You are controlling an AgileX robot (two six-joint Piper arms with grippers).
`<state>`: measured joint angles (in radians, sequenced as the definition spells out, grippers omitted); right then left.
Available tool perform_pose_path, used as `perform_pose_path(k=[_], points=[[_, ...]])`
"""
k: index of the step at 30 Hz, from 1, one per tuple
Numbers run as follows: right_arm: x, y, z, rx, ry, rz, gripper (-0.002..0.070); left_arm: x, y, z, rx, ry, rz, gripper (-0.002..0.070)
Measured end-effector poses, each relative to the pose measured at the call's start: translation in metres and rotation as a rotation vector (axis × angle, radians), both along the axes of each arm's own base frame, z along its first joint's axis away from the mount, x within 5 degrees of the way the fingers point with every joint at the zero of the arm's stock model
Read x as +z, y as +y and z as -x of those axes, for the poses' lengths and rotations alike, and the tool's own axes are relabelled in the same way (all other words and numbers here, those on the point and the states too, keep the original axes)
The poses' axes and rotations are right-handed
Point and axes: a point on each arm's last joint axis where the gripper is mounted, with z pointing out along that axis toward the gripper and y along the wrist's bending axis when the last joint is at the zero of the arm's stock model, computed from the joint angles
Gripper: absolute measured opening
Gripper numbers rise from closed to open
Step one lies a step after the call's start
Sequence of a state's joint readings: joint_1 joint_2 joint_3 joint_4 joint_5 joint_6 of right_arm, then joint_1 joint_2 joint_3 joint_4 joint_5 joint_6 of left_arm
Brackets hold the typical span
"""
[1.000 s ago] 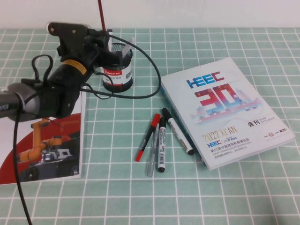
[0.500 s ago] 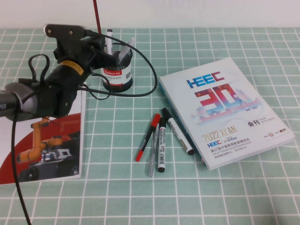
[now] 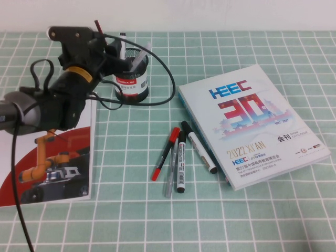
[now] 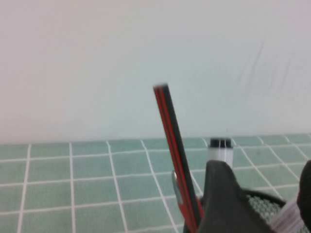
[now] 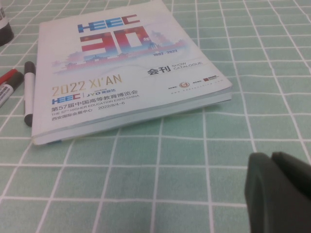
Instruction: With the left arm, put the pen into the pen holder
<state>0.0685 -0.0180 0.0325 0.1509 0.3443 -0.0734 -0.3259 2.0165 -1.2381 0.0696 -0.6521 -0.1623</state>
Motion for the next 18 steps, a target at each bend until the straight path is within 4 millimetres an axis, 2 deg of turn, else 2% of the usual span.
perform_pose_path(k=[5,14,16,18], points=[[0.0,0.0,0.0,0.0,0.0,0.0,-0.002,0.031,0.004,0.008,0.007,-0.026,-0.039,0.0294],[0.0,0.0,0.0,0.0,0.0,0.0,-0.002,0.109,0.017,0.044,0.016,-0.064,-0.135,0.0282],[0.0,0.0,0.0,0.0,0.0,0.0,-0.002,0.128,0.021,0.056,0.02,-0.062,-0.139,0.0228],[0.0,0.0,0.0,0.0,0.0,0.0,-0.002,0.144,0.026,0.069,0.023,-0.047,-0.146,0.0137]])
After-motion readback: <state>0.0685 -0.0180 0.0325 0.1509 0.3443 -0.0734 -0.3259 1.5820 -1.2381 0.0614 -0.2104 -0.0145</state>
